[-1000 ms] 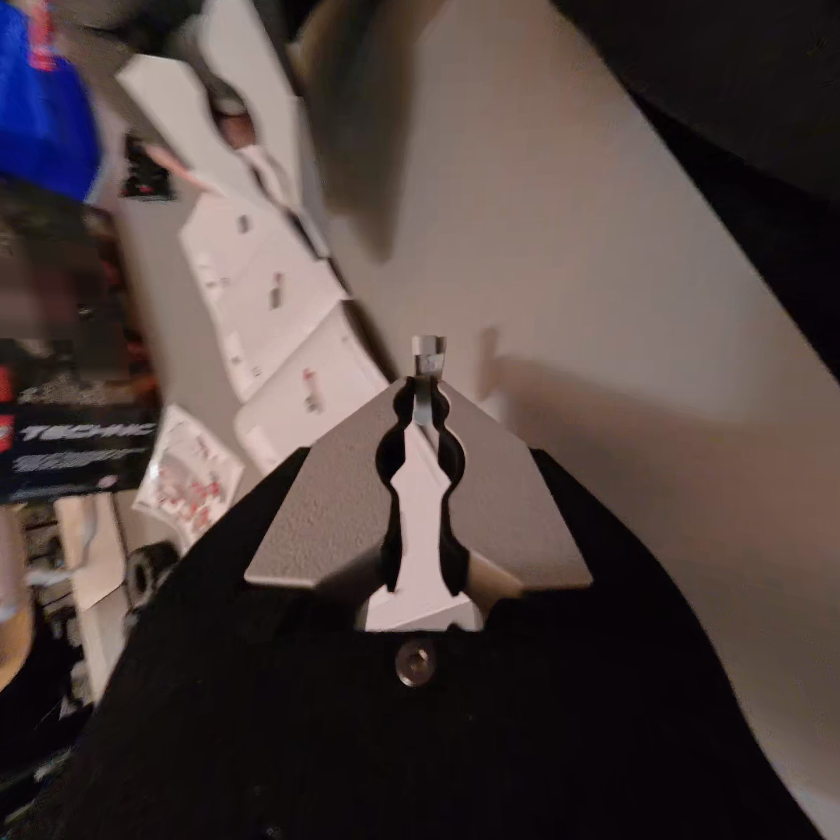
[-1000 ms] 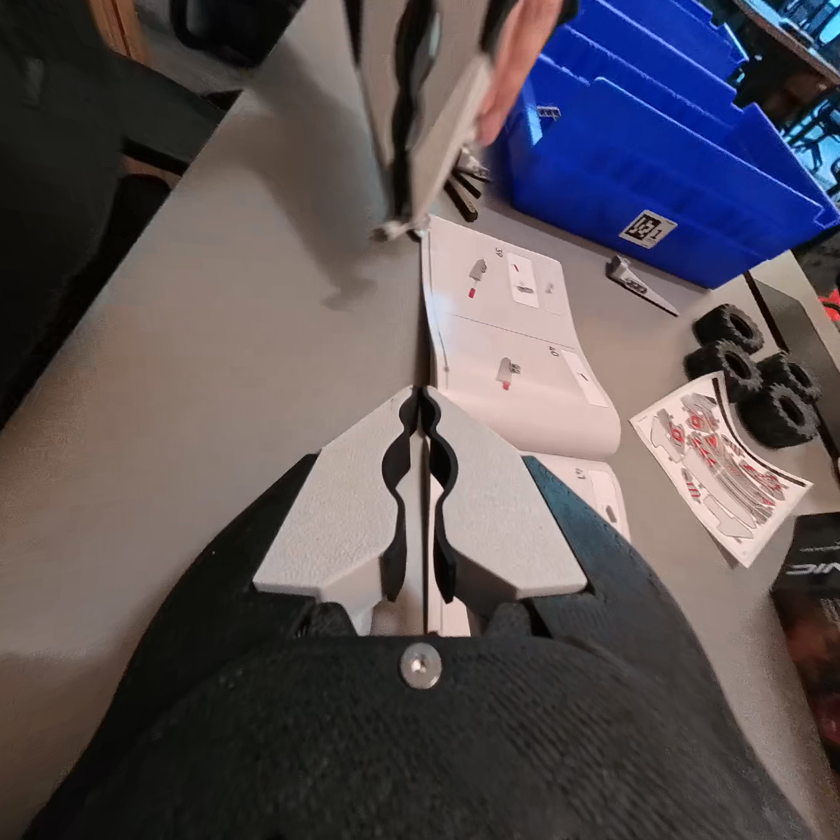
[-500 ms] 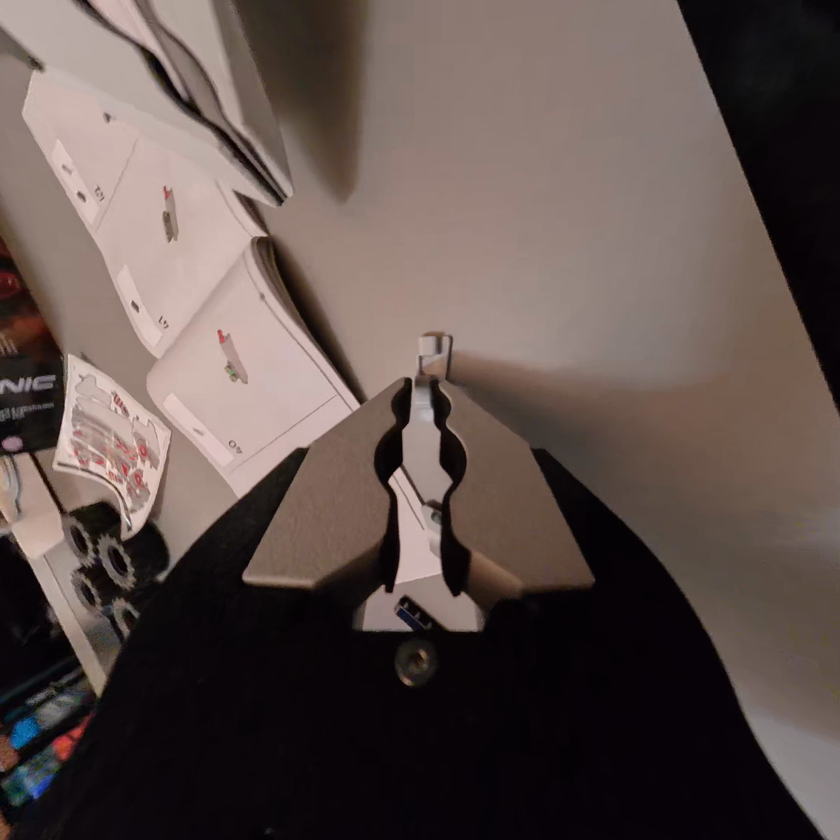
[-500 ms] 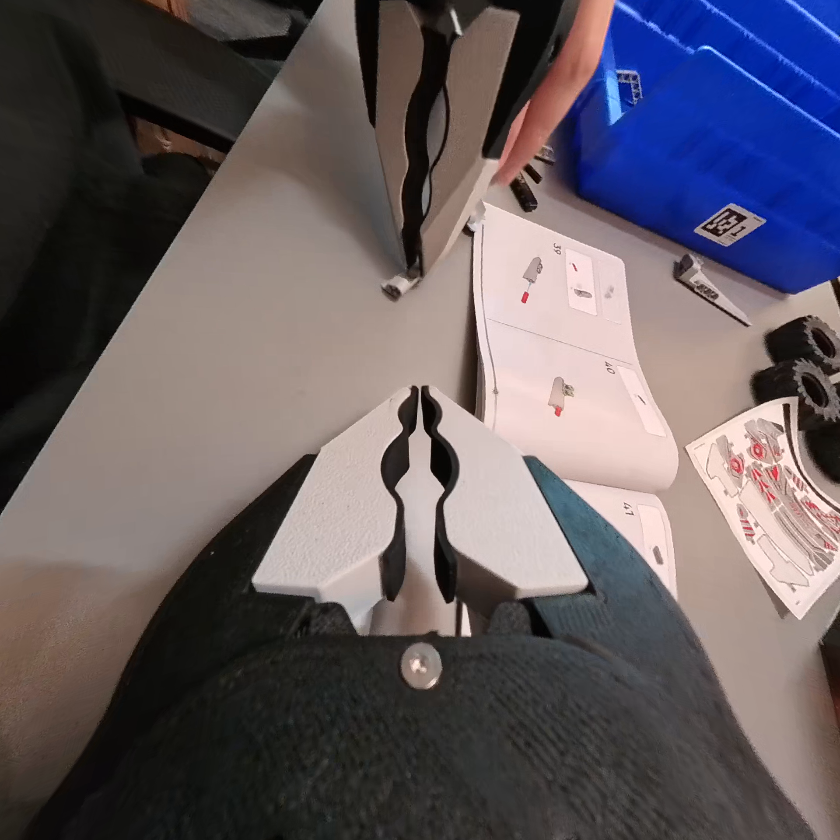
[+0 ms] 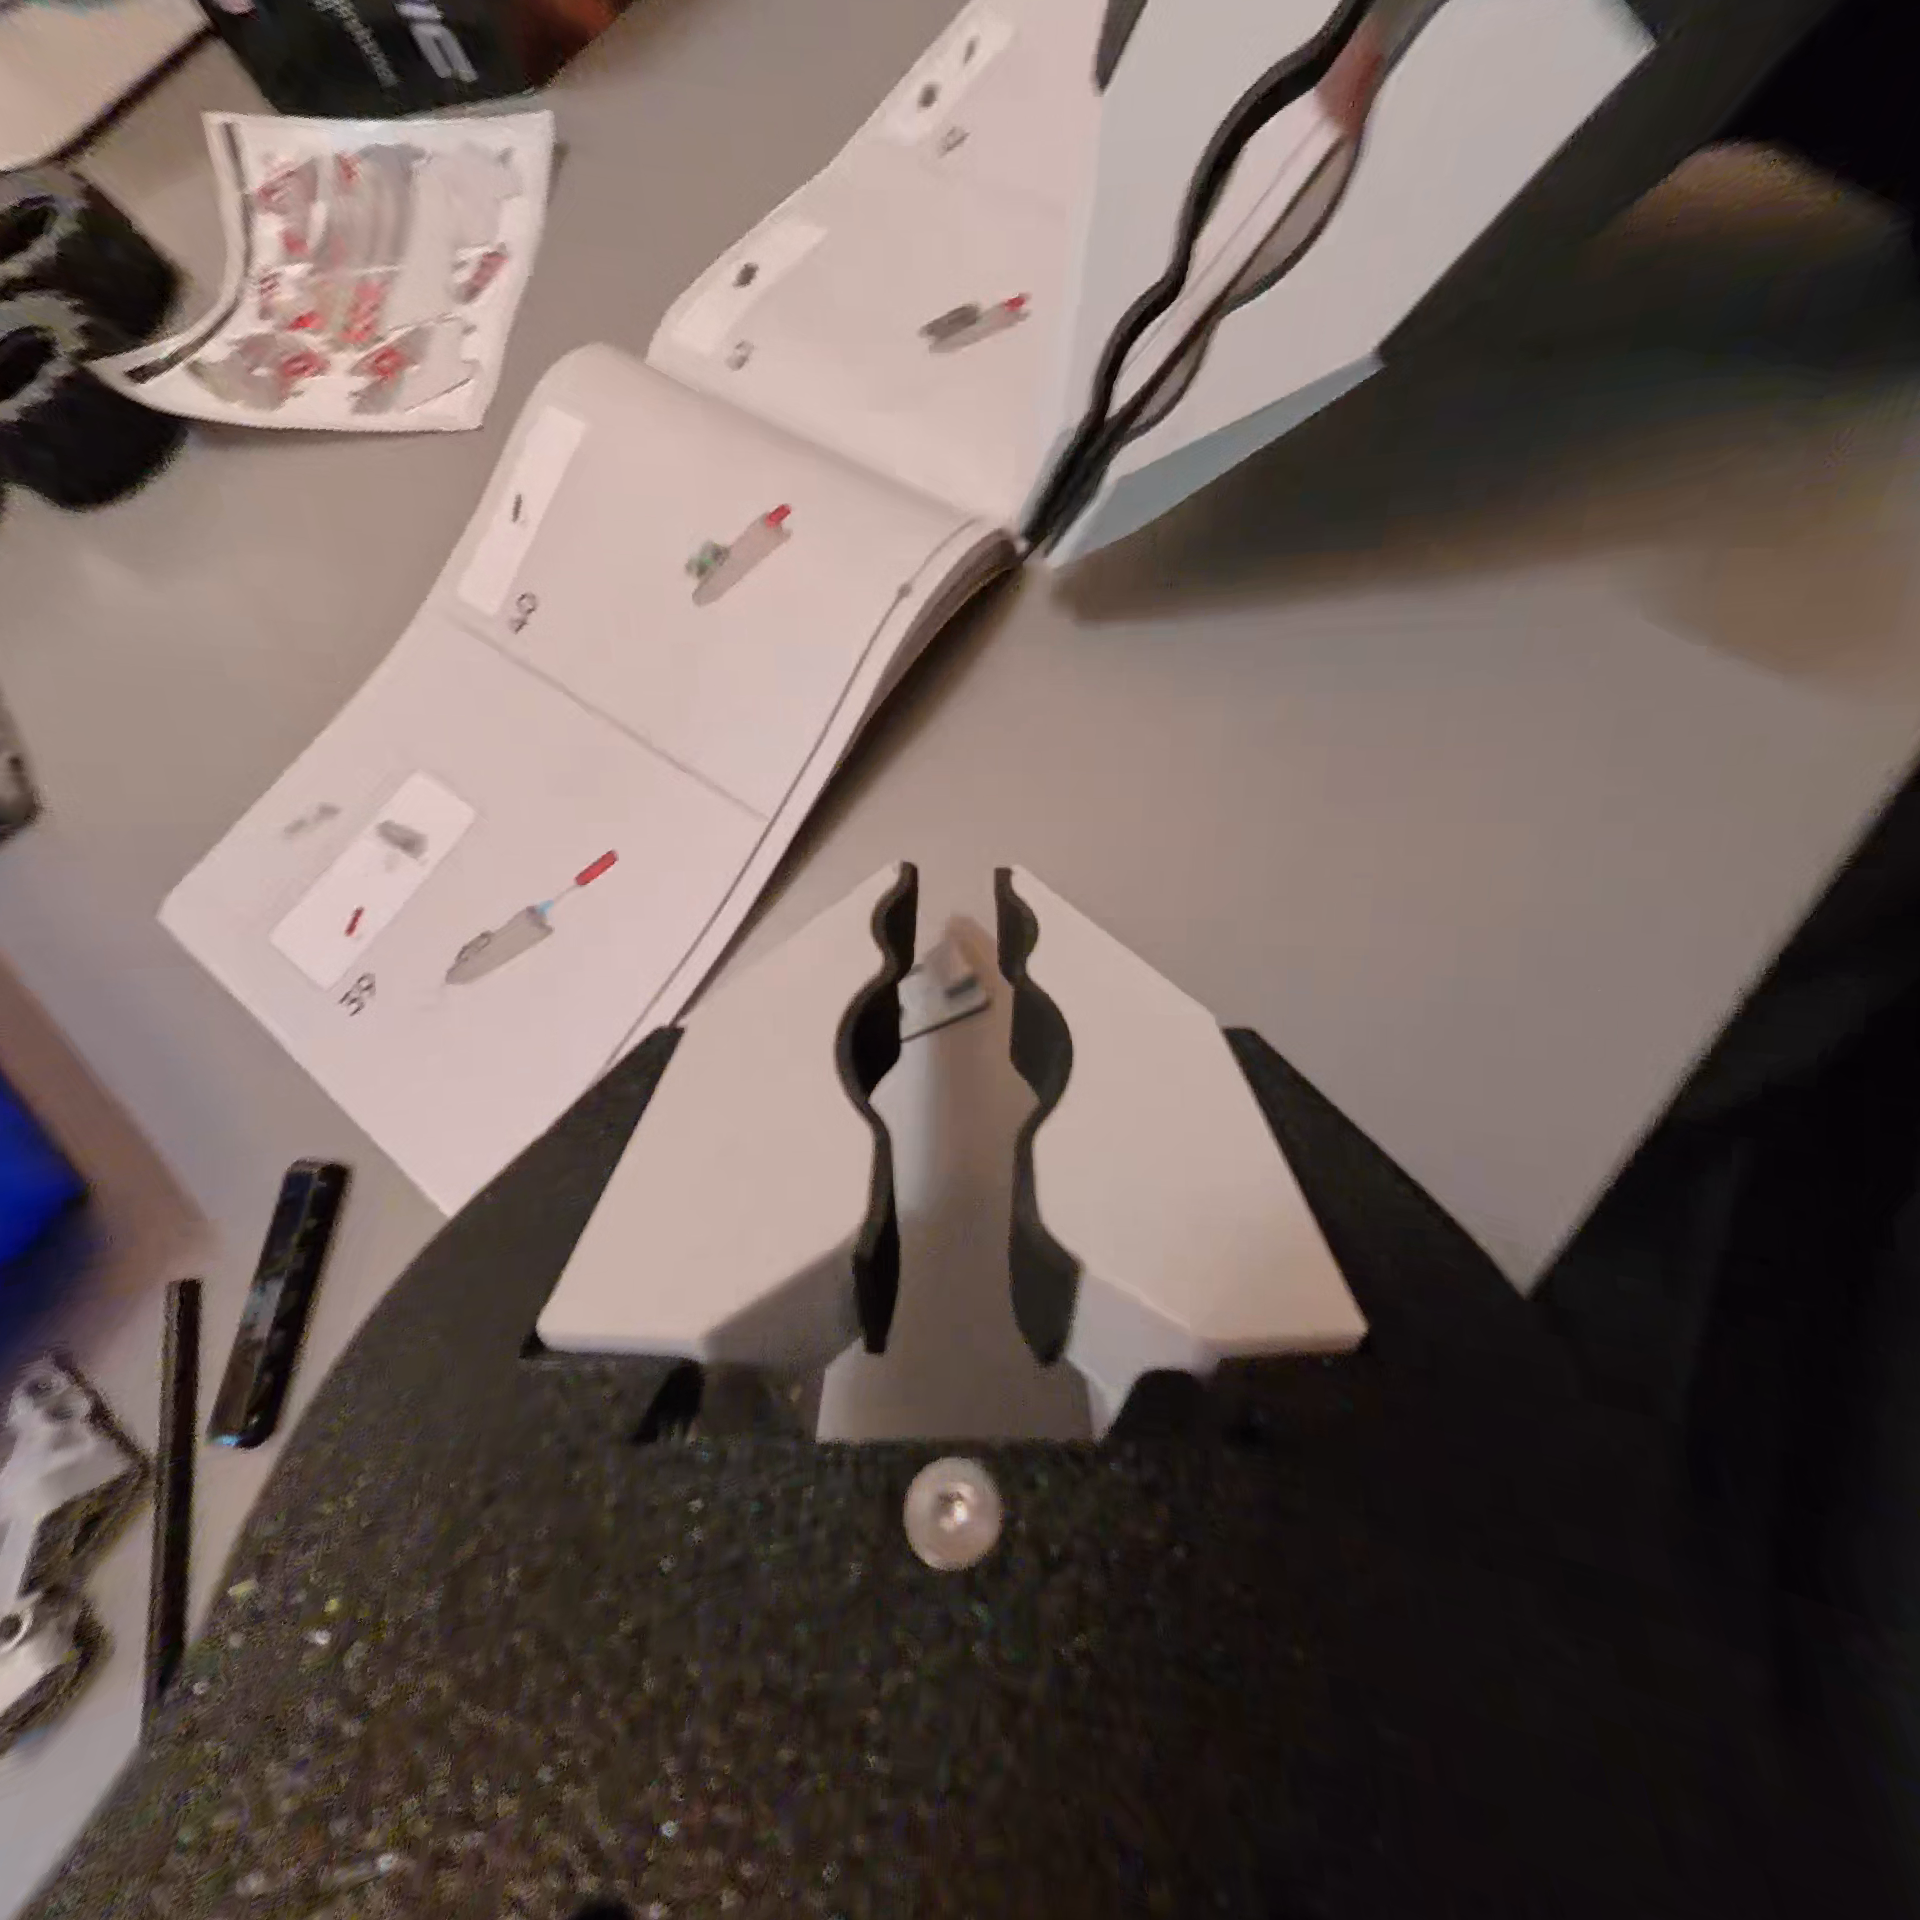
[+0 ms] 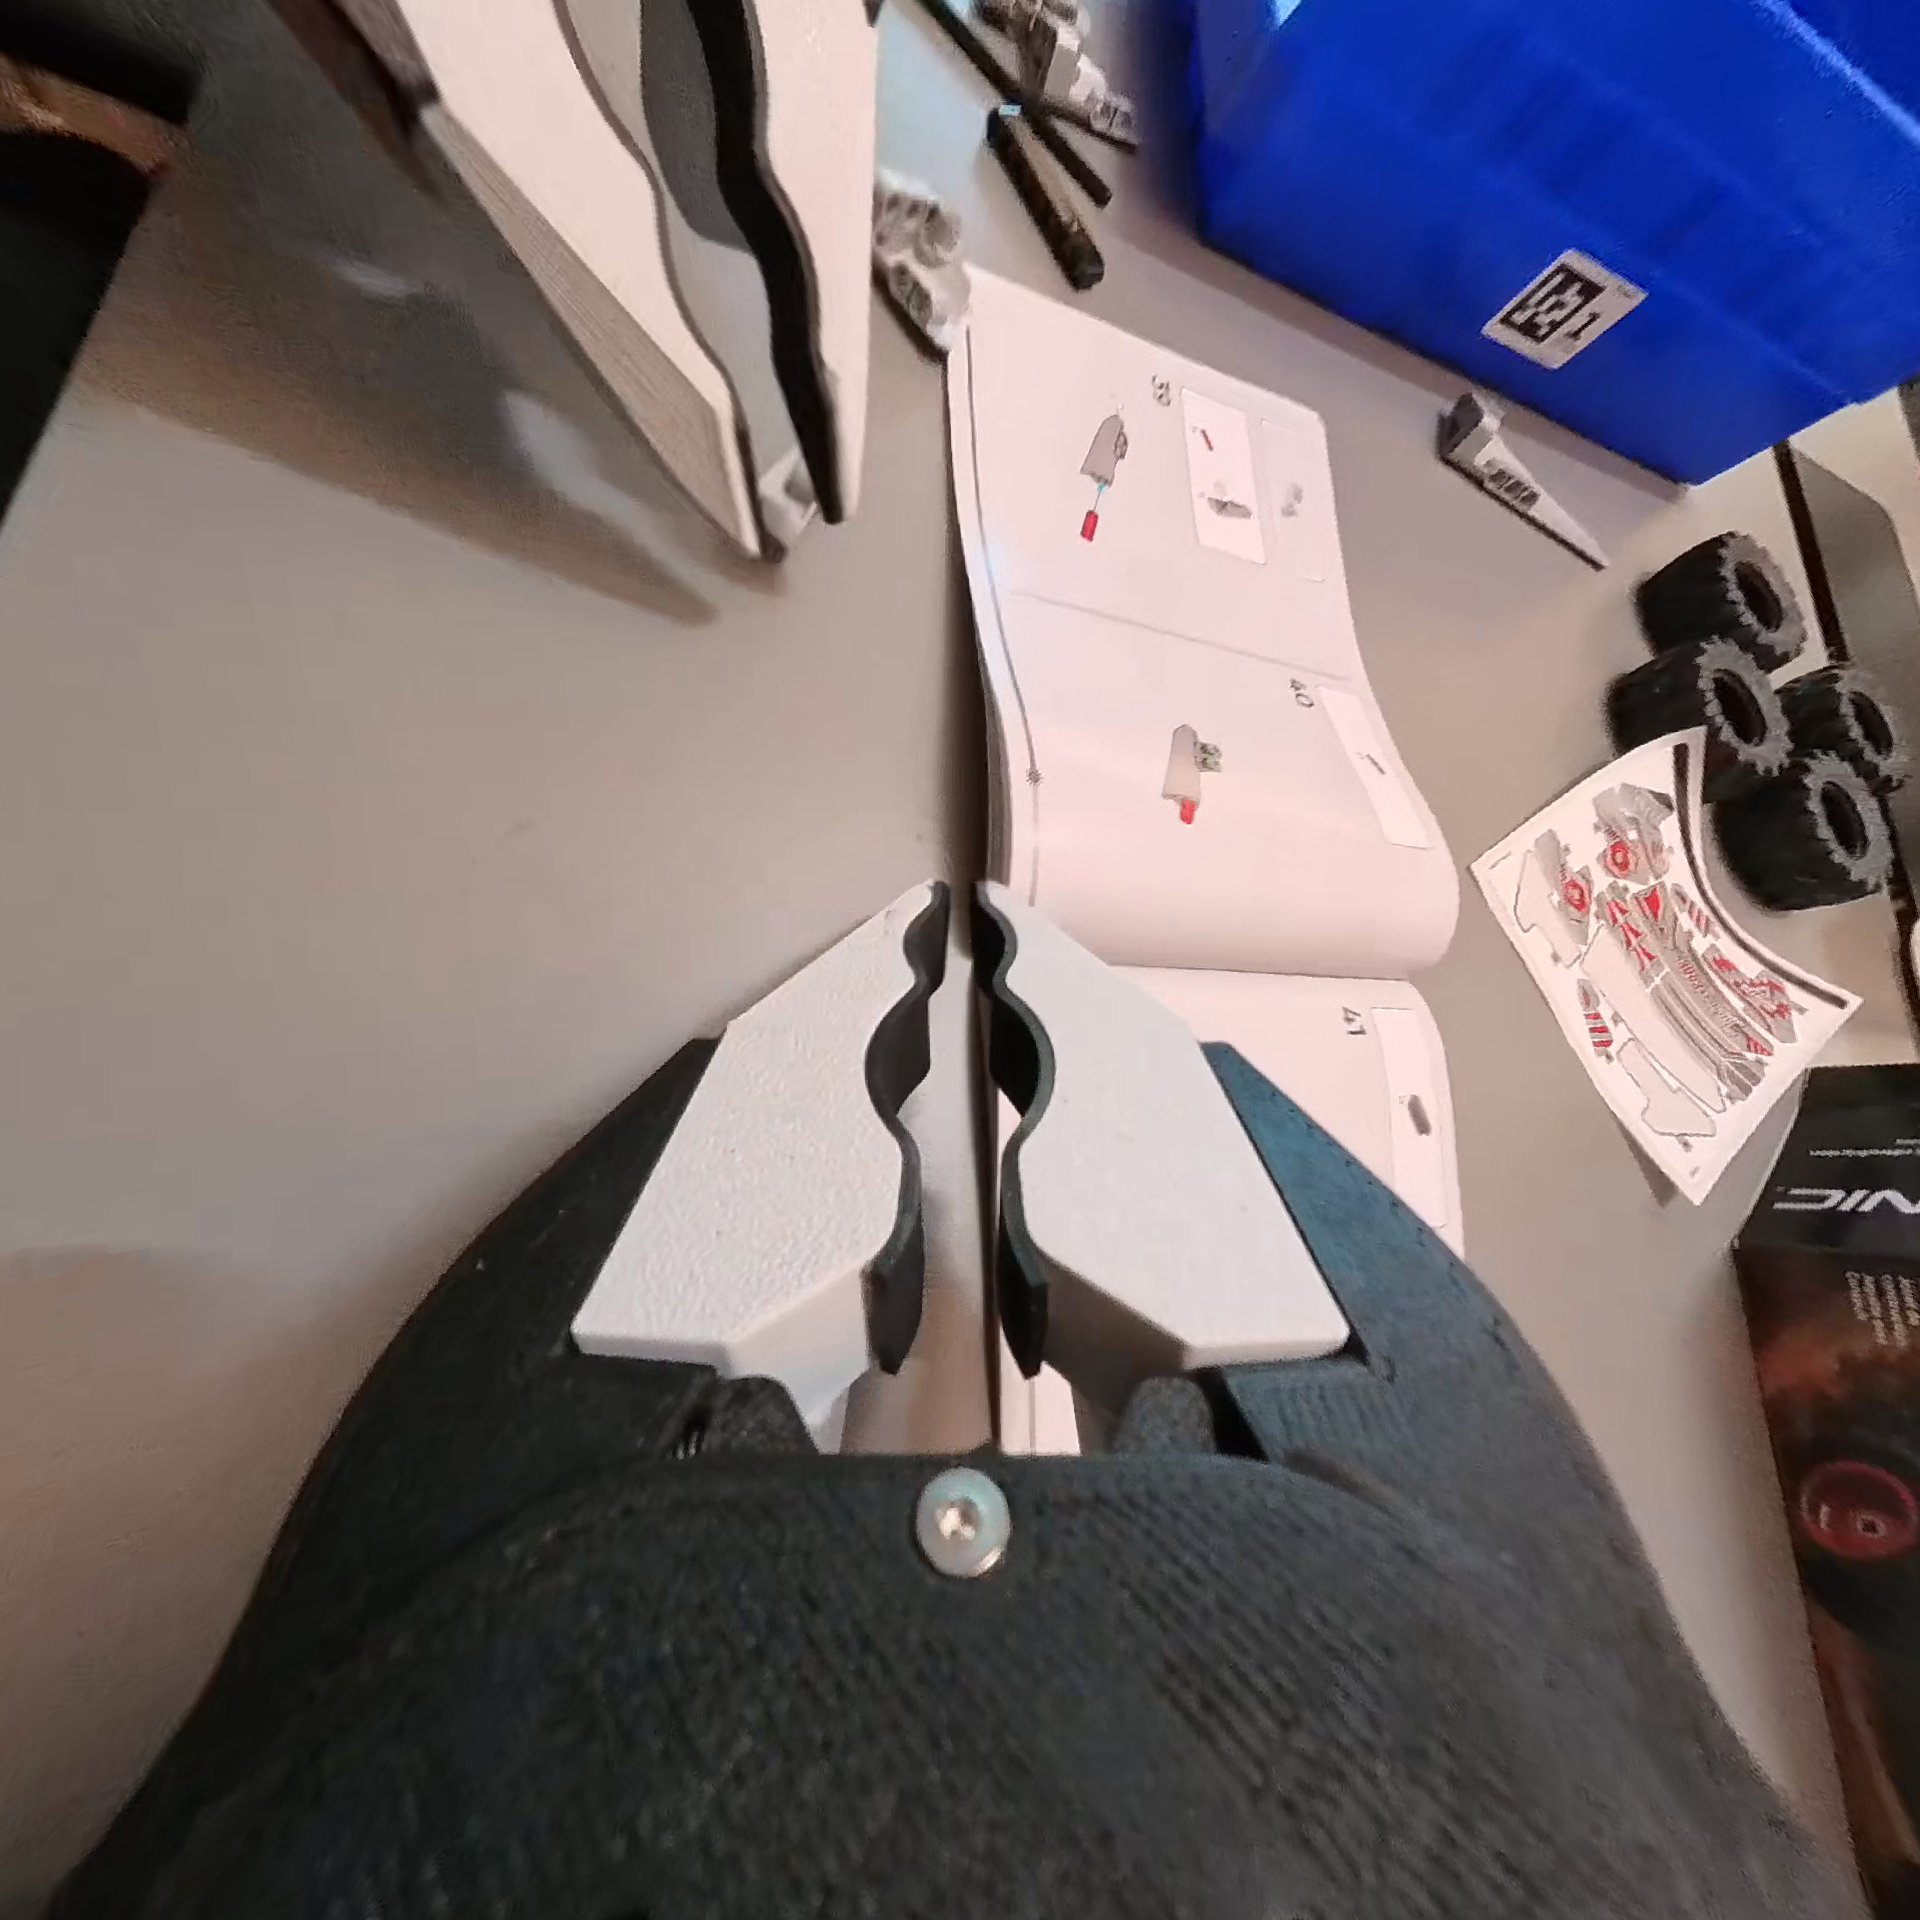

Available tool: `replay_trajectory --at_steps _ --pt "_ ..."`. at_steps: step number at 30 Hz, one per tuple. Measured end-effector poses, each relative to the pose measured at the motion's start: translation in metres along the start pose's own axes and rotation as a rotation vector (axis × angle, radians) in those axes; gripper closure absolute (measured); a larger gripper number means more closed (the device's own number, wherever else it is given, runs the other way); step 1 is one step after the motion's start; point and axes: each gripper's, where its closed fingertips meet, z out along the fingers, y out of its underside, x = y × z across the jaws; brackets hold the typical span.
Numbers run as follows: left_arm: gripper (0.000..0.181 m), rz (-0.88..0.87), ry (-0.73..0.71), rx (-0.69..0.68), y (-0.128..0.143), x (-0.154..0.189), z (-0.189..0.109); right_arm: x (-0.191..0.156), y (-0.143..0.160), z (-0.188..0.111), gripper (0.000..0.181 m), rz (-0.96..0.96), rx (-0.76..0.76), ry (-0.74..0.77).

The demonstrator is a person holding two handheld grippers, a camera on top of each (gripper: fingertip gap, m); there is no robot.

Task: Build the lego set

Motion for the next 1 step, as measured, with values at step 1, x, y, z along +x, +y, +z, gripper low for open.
replay_trajectory --at_steps 1 --pt "0.170 0.001 -0.031 -0.005 0.0027 -0.0029 0.0031 -0.0005 0.0011 0.0009 0.179 -0.004 -0.009 0.001"
